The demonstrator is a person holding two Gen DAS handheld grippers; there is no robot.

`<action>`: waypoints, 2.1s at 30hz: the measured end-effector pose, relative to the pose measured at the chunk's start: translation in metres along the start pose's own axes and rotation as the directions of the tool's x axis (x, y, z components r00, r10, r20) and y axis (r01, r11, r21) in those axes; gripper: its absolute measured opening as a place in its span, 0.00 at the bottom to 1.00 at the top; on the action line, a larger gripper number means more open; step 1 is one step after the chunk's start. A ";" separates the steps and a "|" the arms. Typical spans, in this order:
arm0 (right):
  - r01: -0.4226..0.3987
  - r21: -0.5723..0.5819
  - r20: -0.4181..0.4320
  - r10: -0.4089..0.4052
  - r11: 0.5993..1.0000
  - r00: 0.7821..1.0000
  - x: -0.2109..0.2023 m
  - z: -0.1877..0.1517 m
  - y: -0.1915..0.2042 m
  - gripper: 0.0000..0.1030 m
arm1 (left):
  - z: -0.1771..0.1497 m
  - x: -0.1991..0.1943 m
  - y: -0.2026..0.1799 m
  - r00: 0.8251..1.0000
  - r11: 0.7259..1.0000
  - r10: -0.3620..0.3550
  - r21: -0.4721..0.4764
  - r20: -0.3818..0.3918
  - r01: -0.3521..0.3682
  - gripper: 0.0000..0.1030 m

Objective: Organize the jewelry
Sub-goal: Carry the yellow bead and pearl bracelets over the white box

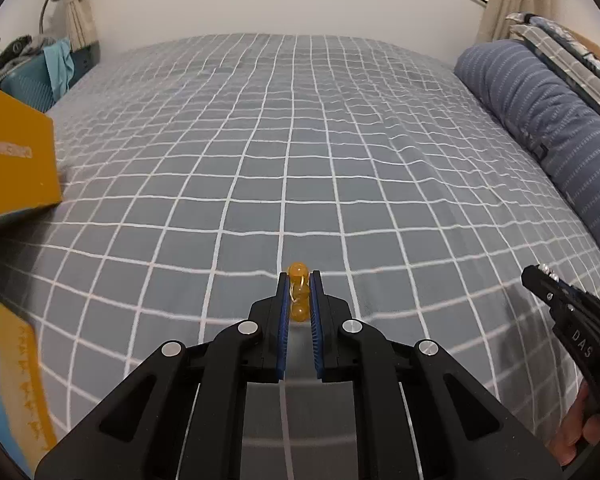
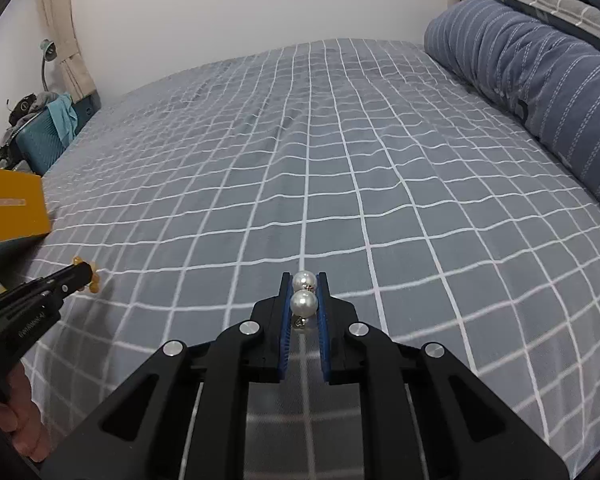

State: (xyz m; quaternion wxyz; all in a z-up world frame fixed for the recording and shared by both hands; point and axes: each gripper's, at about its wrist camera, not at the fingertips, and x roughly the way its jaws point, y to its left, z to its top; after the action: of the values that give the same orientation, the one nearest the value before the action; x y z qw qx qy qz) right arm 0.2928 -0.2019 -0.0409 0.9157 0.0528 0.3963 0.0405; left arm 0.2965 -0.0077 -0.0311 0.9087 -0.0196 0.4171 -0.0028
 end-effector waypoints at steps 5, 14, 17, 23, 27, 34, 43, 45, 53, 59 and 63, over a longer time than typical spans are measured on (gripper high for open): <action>-0.009 0.001 0.010 0.009 1.000 1.000 -0.028 -0.010 0.005 0.10 | -0.017 -0.022 0.002 0.999 1.000 -0.030 0.009 -0.016 0.030 0.09; -0.017 -0.014 0.017 0.017 1.000 1.000 -0.068 -0.034 0.022 0.10 | -0.056 -0.061 0.018 0.999 0.999 -0.036 0.008 -0.020 0.036 0.09; -0.023 -0.018 0.018 0.023 1.000 1.000 -0.085 -0.044 0.029 0.10 | -0.069 -0.079 0.025 0.999 1.000 -0.030 0.003 -0.013 0.030 0.09; -0.028 -0.027 0.034 0.028 0.999 0.999 -0.124 -0.064 0.042 0.10 | -0.085 -0.122 0.036 0.999 0.999 -0.045 -0.010 0.018 0.045 0.09; -0.014 -0.048 0.047 0.017 0.999 0.999 -0.150 -0.075 0.054 0.10 | -0.096 -0.156 0.042 0.998 1.000 -0.026 -0.004 0.052 0.026 0.09; -0.009 -0.089 0.065 0.015 0.996 0.998 -0.190 -0.092 0.078 0.10 | -0.113 -0.206 0.056 0.997 1.000 -0.028 -0.005 0.074 0.029 0.09; -0.026 -0.119 0.105 0.039 0.993 0.994 -0.236 -0.098 0.108 0.10 | -0.127 -0.256 0.075 0.993 1.000 -0.014 -0.006 0.115 0.015 0.09; -0.026 -0.117 0.110 0.039 0.993 0.993 -0.240 -0.097 0.112 0.10 | -0.126 -0.263 0.080 0.992 1.000 -0.012 -0.011 0.123 0.013 0.09; -0.060 -0.131 0.107 0.074 0.989 0.991 -0.239 -0.090 0.143 0.10 | -0.120 -0.277 0.106 0.991 1.000 -0.002 -0.026 0.134 0.005 0.09; -0.092 -0.159 0.097 0.108 0.983 0.989 -0.232 -0.076 0.175 0.10 | -0.111 -0.288 0.137 0.988 0.998 0.039 -0.063 0.148 -0.030 0.09; -0.124 -0.199 0.091 0.144 0.972 0.985 -0.229 -0.067 0.209 0.10 | -0.109 -0.293 0.167 0.987 0.992 0.082 -0.109 0.139 -0.067 0.09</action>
State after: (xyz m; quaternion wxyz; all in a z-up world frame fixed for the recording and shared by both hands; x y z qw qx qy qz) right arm 0.0806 -0.0175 0.1056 0.9312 -0.0073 0.3374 0.1376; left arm 0.0209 0.1620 0.1140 0.9335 -0.0513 0.3508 0.0543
